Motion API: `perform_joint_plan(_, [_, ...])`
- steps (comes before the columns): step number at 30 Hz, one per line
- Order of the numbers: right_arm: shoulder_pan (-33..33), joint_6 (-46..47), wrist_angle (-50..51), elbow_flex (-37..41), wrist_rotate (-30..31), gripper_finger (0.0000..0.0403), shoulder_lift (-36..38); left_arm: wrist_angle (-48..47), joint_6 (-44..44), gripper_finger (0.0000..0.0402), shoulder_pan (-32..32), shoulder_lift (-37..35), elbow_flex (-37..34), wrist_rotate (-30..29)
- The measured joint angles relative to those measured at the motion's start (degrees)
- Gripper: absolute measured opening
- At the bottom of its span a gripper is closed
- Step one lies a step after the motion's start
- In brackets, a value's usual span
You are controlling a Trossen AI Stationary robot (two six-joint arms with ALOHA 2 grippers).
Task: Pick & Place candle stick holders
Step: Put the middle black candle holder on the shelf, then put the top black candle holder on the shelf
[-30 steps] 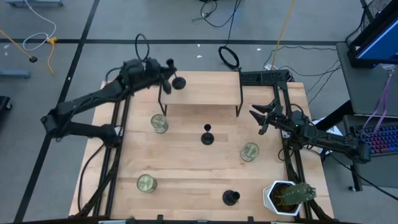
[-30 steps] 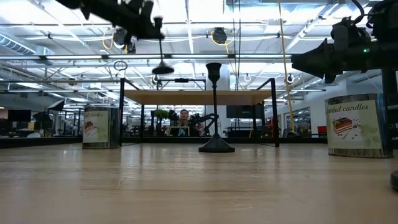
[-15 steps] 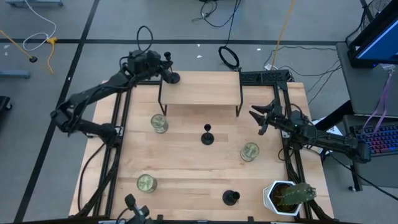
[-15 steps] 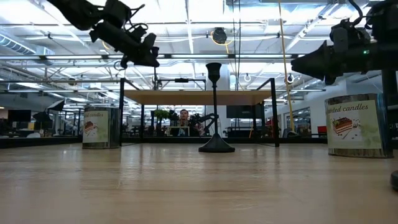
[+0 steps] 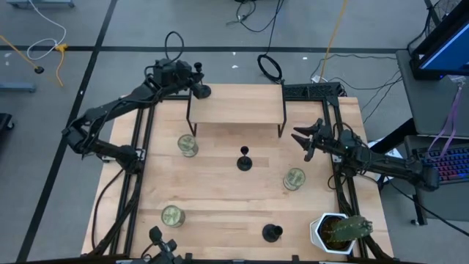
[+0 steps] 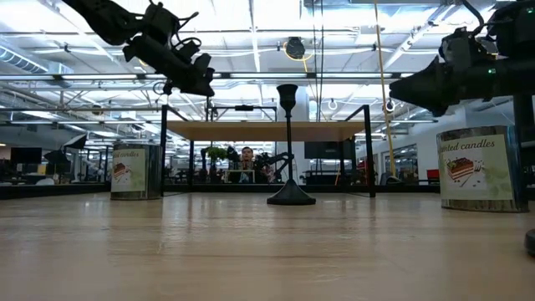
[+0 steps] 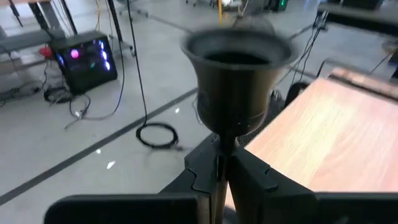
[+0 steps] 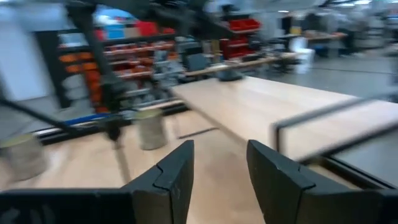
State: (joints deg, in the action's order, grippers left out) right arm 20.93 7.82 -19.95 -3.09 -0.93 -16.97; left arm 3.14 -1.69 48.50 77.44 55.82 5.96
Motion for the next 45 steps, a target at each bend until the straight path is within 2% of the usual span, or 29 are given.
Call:
perform_joint_plan(4, [0.0,0.1,-5.0,0.0,-7.2,0.0156,-1.8,-1.5,-1.1,0.0074,0.0,0.1,-0.1,0.0])
perform_joint_plan(7, [0.0,1.1,-9.3,0.0,-9.8,0.0178,-3.9,-2.9,-1.1,0.0105,0.0,0.1,-0.1,-0.1])
perform_joint_plan(12, [-1.5,2.0,-14.7,0.0,-9.8,0.0206,-9.2,-5.9,-4.6,0.0147,-0.2,-1.8,-0.1,-0.1])
perform_joint_plan(17, [-5.6,2.0,-22.3,0.0,-9.7,0.021,-16.2,-11.7,-6.8,0.0171,-0.3,-6.8,-0.1,-0.1])
perform_joint_plan(24, [-11.8,1.3,-32.3,-0.5,-8.0,0.021,-27.7,-17.9,-7.9,0.0175,-2.9,-15.3,-0.1,0.1])
perform_joint_plan(28, [-14.6,-0.3,-30.7,-4.7,-6.0,0.021,-35.5,-18.4,-9.9,0.0175,-5.4,-19.4,-0.1,0.1])
perform_joint_plan(31, [-15.8,-1.0,-31.5,-9.1,-2.0,0.021,-41.8,-18.4,-9.8,0.0175,-7.1,-21.7,-0.1,0.1])
perform_joint_plan(45, [-16.0,-1.9,-31.2,-24.2,-3.6,0.021,-70.0,-25.1,-9.8,0.0175,-11.6,-23.7,-0.1,0.1])
